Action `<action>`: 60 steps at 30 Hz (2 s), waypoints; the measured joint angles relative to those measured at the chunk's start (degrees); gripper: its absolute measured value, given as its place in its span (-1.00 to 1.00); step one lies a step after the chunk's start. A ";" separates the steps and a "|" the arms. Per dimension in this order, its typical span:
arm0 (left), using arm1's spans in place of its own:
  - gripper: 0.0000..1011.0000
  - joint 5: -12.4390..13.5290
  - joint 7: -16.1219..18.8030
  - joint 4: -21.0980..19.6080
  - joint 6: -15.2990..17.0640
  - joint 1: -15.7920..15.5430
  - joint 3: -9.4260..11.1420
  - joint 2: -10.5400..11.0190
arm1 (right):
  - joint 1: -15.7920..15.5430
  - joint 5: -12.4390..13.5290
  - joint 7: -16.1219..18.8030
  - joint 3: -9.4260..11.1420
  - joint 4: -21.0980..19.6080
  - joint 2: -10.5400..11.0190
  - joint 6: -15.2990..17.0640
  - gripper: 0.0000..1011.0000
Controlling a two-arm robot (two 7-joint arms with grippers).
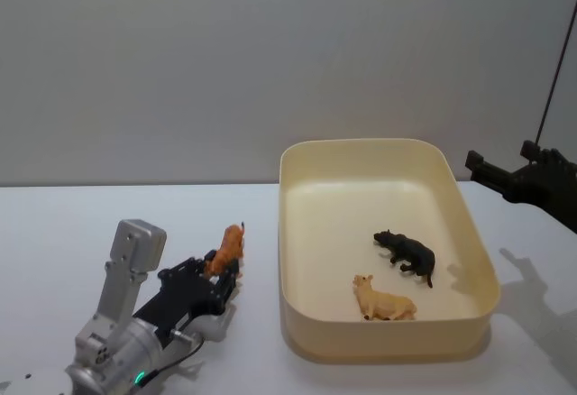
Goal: Pick up the toy alternately with two hands and place it into the central storage box.
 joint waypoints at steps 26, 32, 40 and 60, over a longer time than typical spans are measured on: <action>-0.37 6.15 -5.93 1.86 -6.14 -10.44 0.67 -7.40 | 0.00 0.00 0.00 -0.01 0.00 0.00 -0.01 0.98; -0.37 7.66 -10.82 4.22 -3.87 -14.05 0.62 -9.03 | 0.00 0.00 0.00 -0.01 0.00 0.00 -0.01 0.98; -0.37 9.52 -16.98 7.65 1.11 -18.24 0.71 -10.78 | 0.00 0.00 -0.01 -0.01 0.00 0.00 -0.01 0.98; 0.76 12.73 -26.37 15.04 9.68 -25.24 1.43 -13.81 | 0.00 0.00 0.00 -0.01 0.00 0.00 -0.01 0.98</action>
